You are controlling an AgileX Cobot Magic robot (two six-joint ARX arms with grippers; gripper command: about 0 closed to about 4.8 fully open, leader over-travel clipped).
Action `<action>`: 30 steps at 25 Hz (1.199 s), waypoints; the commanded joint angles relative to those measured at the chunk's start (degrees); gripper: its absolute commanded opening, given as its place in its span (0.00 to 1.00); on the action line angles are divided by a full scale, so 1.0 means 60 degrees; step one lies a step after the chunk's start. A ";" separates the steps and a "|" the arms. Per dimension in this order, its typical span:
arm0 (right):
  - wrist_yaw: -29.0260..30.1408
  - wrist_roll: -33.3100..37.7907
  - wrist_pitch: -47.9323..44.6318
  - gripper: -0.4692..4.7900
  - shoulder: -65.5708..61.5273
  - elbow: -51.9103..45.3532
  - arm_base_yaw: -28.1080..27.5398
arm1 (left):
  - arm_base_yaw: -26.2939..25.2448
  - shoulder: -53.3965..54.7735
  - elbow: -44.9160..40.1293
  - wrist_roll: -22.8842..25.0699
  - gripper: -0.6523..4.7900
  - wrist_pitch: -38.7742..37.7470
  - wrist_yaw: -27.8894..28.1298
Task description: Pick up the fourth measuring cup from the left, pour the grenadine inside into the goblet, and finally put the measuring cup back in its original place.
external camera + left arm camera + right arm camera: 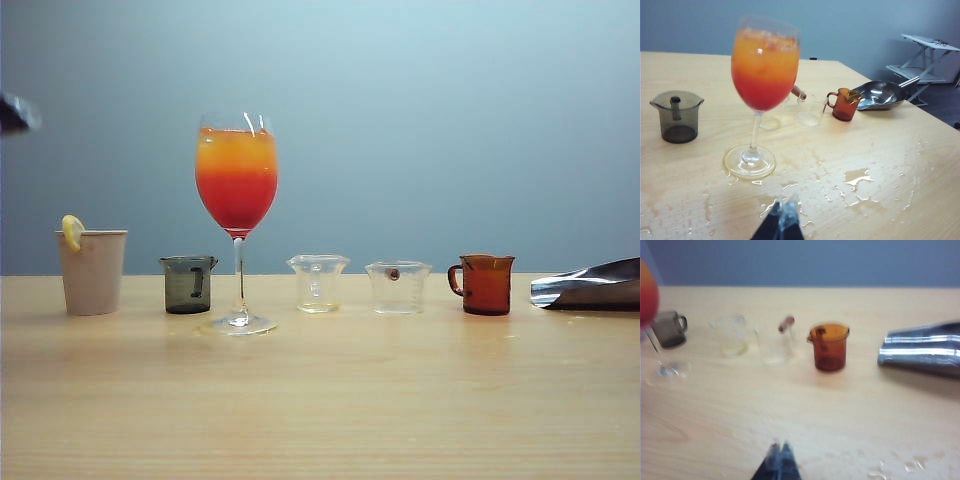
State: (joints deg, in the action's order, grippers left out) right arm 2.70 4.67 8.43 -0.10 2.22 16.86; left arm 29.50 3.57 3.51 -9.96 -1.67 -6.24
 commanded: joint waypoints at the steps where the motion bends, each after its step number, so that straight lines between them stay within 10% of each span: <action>1: -0.0018 0.0044 -0.0073 0.09 -0.0011 -0.0277 -0.0007 | -0.0011 -0.0051 -0.0426 0.0000 0.11 0.0772 0.0007; 18: -0.0102 0.0033 0.0281 0.09 0.0004 -0.0361 -0.0029 | -0.0076 -0.0120 -0.0495 0.0157 0.11 0.0484 0.0291; 23: 0.0000 0.0033 0.0273 0.09 0.0004 -0.0361 -0.1093 | -0.2612 -0.0579 -0.0495 0.0160 0.11 0.0382 -0.1446; 30: -0.0036 0.0033 0.0281 0.09 0.0004 -0.0361 -0.2616 | -0.5894 -0.0583 -0.0499 0.0157 0.11 0.0324 -0.1341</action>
State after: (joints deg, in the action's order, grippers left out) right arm 2.48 4.82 10.44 -0.05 0.27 1.17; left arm -5.10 0.05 0.38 -9.06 -0.23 -14.57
